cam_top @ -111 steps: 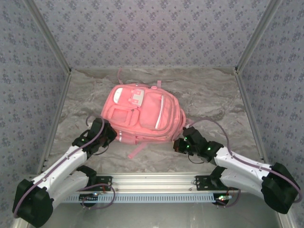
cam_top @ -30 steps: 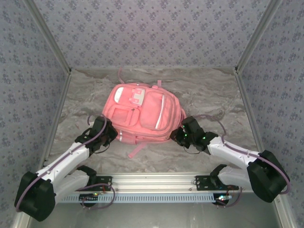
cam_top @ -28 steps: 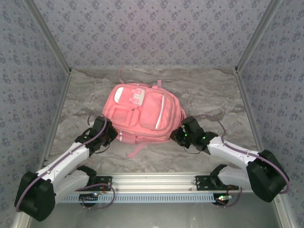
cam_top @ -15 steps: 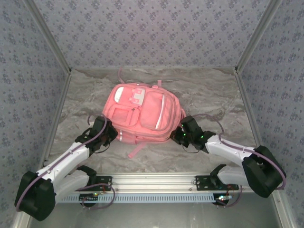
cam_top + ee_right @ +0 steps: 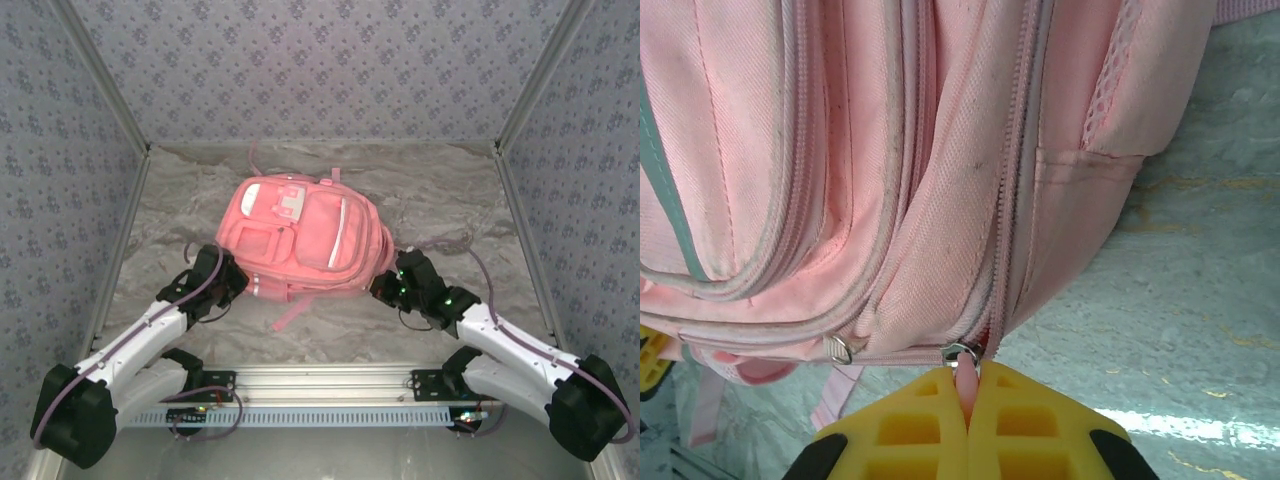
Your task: Pack the student bag
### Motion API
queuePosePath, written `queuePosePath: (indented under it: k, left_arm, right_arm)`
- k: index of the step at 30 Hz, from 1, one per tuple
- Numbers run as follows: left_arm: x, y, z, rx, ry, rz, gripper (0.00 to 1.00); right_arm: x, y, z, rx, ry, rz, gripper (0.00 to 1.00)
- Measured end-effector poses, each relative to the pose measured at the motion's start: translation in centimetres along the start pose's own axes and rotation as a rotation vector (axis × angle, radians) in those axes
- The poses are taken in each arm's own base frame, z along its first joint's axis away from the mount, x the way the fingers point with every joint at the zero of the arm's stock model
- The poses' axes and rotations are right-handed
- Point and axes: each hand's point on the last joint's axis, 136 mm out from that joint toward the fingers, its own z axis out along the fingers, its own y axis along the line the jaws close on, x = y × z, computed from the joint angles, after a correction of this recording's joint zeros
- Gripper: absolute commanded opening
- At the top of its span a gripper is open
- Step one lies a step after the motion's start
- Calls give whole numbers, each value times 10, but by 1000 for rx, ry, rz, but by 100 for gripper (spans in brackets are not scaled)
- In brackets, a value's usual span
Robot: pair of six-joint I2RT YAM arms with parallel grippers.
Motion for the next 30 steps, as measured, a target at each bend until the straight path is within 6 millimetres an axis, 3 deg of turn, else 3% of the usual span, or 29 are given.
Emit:
queuePosePath:
  k: [6, 18, 30]
  left_arm:
    - [0, 1, 0, -2, 2, 6, 0]
    - [-9, 3, -3, -22, -9, 12, 0]
    - [-17, 0, -3, -40, 29, 27, 0]
  right_arm:
    - [-4, -2, 1, 15, -22, -151, 0]
    - [16, 23, -4, -2, -85, -827, 0]
    - [5, 9, -8, 134, -222, -897, 0]
